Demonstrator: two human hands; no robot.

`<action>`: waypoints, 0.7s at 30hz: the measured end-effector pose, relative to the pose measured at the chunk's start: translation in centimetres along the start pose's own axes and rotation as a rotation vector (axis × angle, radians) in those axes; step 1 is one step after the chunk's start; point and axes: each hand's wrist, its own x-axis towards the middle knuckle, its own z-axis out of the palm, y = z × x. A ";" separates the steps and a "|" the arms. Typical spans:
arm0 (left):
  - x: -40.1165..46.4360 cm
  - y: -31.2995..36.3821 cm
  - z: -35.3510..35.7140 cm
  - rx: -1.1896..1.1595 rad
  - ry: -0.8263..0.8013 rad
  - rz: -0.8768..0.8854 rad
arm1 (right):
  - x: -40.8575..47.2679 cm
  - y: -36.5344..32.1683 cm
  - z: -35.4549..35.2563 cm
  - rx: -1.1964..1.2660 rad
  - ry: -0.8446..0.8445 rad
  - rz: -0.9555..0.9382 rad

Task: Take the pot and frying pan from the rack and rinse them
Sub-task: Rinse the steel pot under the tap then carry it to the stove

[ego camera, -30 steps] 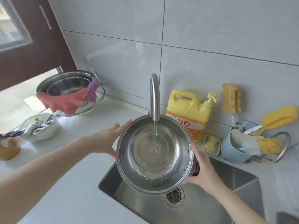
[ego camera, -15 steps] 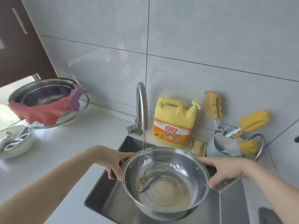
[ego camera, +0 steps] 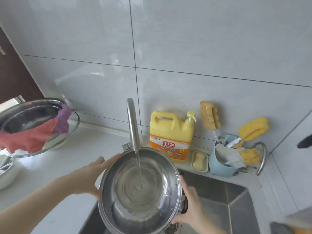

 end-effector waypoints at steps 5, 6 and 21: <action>0.5 1.2 3.2 -0.067 0.145 0.007 | 0.4 -0.6 -4.9 -0.136 0.033 -0.118; 0.9 1.3 4.3 -0.086 0.175 0.004 | 0.4 -0.5 -5.8 -0.177 0.036 -0.128; 0.4 8.8 8.5 -0.004 0.788 0.361 | -7.6 -0.1 -13.7 -0.580 0.429 -0.296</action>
